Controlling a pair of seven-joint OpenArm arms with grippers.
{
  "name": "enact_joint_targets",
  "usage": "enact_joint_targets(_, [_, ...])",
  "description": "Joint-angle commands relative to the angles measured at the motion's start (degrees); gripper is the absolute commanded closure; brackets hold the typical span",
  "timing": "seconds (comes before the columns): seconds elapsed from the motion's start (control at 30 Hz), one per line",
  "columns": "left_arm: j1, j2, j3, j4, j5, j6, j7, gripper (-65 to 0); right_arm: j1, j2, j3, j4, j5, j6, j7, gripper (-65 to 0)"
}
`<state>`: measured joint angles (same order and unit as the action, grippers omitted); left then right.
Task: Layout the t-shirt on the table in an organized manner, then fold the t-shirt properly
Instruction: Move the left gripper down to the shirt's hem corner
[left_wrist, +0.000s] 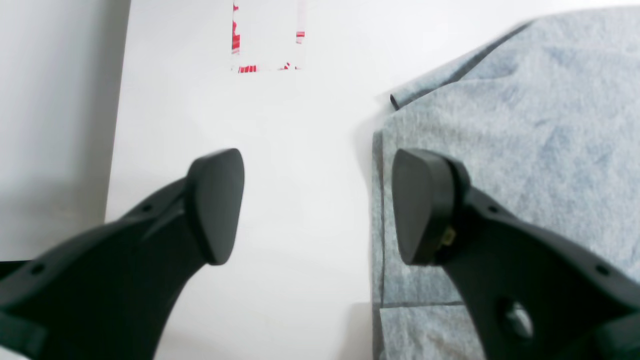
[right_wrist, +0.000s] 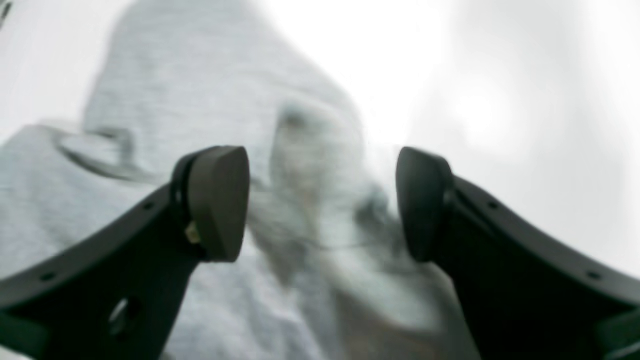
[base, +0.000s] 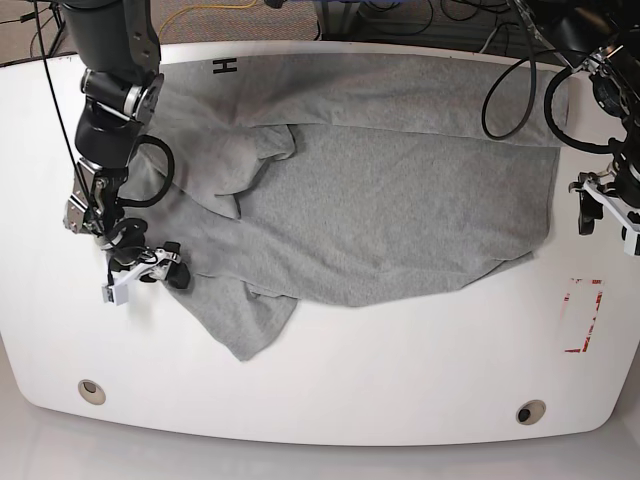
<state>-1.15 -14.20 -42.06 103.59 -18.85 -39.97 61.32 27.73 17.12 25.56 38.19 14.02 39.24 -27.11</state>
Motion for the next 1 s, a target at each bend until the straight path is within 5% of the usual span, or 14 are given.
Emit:
enact_joint_targets(0.0, [-1.27,-1.23,0.0,-0.34,-0.45,-0.03,-0.97,-44.2,1.15,0.59,0.06,0.53,0.0,0.18,-0.62,-41.7])
enact_joint_targets(0.33, [-10.85,-3.78,0.0,-15.63,-0.45,-0.03,-0.97,-44.6,1.15,0.41,0.06,0.53,0.0,0.45,-0.53,-8.4])
enact_joint_targets(0.73, [-25.45,-3.78,0.17,-39.28,-0.45,-0.03,-1.67,-44.6,0.1,-0.64,-0.02,0.88,-4.31,0.62,-0.53,-8.2])
enact_joint_targets(0.97, [-26.85,-3.69,7.47,-48.43,-0.45,-0.03,-9.32,-44.6,-0.08,-1.17,0.06,0.88,-5.01,0.71,-0.45,-8.2])
